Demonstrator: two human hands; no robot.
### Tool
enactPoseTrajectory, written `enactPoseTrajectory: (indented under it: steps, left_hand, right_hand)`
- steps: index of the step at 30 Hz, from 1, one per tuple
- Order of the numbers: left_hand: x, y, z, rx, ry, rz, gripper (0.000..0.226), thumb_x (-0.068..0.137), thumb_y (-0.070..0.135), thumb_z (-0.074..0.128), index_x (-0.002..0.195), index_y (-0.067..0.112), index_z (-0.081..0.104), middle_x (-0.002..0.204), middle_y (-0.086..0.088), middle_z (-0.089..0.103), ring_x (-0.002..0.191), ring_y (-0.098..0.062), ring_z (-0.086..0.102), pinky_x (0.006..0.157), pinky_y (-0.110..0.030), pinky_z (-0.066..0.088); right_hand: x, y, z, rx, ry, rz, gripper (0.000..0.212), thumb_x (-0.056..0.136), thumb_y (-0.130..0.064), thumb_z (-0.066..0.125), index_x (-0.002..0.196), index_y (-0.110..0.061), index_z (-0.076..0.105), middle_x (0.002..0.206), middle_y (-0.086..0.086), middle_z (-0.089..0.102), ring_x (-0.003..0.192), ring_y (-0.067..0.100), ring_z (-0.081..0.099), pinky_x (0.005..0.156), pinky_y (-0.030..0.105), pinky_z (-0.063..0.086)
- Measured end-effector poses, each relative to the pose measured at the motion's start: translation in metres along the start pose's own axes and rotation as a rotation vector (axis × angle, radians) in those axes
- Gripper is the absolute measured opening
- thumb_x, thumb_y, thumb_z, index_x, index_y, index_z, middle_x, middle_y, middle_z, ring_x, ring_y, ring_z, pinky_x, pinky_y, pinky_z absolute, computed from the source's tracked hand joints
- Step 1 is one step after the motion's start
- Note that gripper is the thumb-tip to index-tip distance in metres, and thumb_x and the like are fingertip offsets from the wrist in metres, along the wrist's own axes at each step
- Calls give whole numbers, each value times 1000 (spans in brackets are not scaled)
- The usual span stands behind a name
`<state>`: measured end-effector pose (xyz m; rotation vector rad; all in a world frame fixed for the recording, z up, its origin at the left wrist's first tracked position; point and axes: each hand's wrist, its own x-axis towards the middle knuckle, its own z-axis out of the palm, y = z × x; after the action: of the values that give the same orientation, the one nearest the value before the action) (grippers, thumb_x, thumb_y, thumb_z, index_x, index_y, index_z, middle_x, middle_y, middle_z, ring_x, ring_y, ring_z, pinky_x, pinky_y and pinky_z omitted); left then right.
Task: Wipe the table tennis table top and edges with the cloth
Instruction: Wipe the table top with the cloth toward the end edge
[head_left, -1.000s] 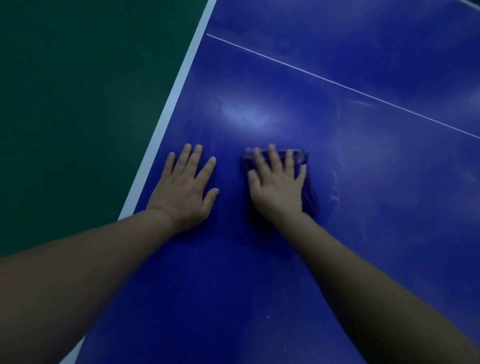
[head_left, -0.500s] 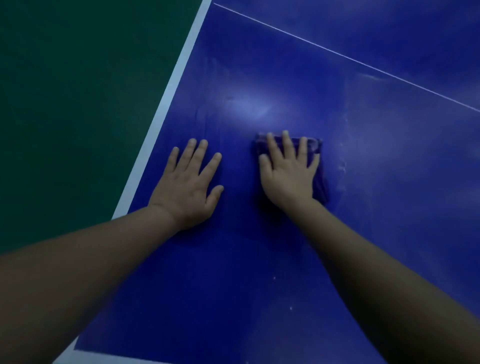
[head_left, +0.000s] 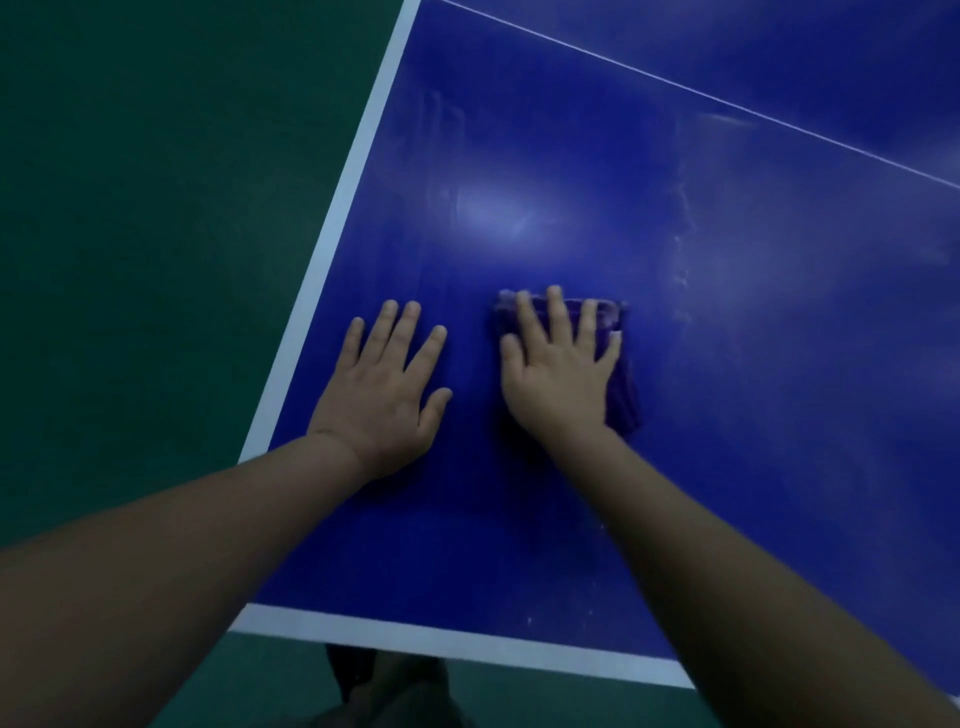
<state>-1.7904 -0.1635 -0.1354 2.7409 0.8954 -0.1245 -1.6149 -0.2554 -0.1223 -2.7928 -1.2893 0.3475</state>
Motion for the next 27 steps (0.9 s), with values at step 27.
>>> enactPoseTrajectory:
  steps: [27]
  left_hand:
    - [-94, 35, 21, -28, 1, -62, 69, 94, 54, 13, 157, 25, 15, 165, -11, 3, 152, -27, -7, 122, -51, -2]
  right_hand:
    - [-124, 57, 10, -42, -82, -133, 56, 101, -56, 22, 155, -46, 15, 168, -9, 6, 154, 24, -7, 120, 58, -6]
